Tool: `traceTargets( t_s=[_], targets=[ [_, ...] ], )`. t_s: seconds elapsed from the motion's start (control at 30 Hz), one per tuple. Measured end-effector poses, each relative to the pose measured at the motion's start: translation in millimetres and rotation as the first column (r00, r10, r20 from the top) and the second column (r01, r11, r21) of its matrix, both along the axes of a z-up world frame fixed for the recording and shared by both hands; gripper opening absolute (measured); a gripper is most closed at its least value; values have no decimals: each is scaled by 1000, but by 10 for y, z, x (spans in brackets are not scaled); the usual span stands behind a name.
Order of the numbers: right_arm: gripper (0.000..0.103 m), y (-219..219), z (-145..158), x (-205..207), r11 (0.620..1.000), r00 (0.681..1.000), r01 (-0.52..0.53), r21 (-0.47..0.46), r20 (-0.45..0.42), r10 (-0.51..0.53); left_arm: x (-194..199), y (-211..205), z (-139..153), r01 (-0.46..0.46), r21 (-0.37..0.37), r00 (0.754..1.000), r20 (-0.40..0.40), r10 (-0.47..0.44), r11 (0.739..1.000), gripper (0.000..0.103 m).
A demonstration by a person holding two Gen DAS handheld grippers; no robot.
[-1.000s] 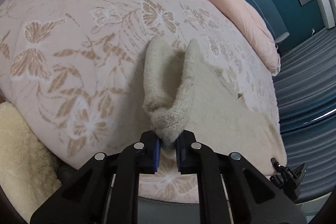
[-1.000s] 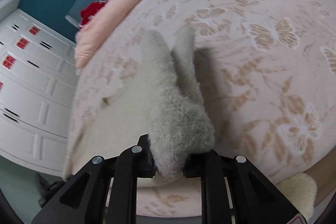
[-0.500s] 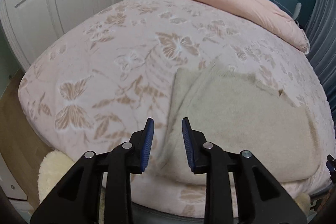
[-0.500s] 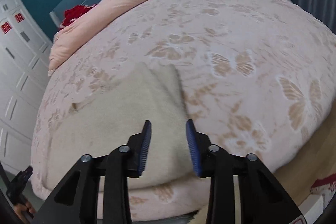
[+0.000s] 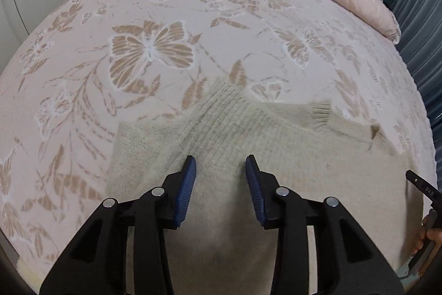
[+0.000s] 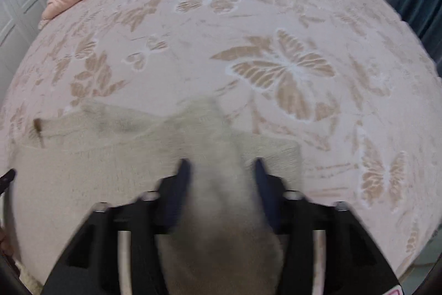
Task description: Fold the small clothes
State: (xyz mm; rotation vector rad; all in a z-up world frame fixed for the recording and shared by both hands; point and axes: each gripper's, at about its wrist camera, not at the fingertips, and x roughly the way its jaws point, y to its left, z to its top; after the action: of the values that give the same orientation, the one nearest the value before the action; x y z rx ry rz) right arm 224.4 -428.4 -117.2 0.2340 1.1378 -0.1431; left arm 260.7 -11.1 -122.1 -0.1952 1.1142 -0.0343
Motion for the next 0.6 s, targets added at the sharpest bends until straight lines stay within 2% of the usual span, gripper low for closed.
traceTargets(
  t_s=[0.07,0.1,0.13,0.17,0.2,0.23,0.3,0.4,0.5,0.53,0.6],
  targets=[
    [7,-31,219,-69,1000,995,12,2,96,-13,27,59,-64,-9,-15,1000,3,9,1000,33],
    [7,-162,248,-97,999,990,49,20,132,-52,31,59,-68,-2,-5,1000,9,2,1000,33],
    [7,-350,151,-94,993,988,112,34,107,-115,36,50,-76,10,6,1000,10,-10,1000,33],
    [7,-516,-22,-64,986,986,159,46,43,-161,35,38,-91,16,17,1000,13,-16,1000,34],
    [6,-623,-185,-55,982,986,168,83,2,-168,39,25,-108,21,26,1000,13,-22,999,34],
    [7,-648,-198,-71,981,985,167,101,16,-169,38,2,-118,30,40,999,18,-31,999,34],
    [14,-542,4,-115,985,986,154,79,52,-159,48,-19,-121,33,56,999,23,-35,998,34],
    [24,-177,435,-321,988,976,156,-15,154,-152,55,-24,-111,48,70,998,29,-50,996,34],
    [24,459,691,-482,999,975,21,31,220,-27,-29,-66,15,59,91,997,51,-64,994,34],
    [24,733,686,-508,996,976,-56,62,216,42,-87,-82,83,58,87,996,59,-64,994,33],
    [16,1263,573,-494,976,970,-183,116,181,161,-239,-112,221,73,51,994,75,-76,996,33]
  ],
)
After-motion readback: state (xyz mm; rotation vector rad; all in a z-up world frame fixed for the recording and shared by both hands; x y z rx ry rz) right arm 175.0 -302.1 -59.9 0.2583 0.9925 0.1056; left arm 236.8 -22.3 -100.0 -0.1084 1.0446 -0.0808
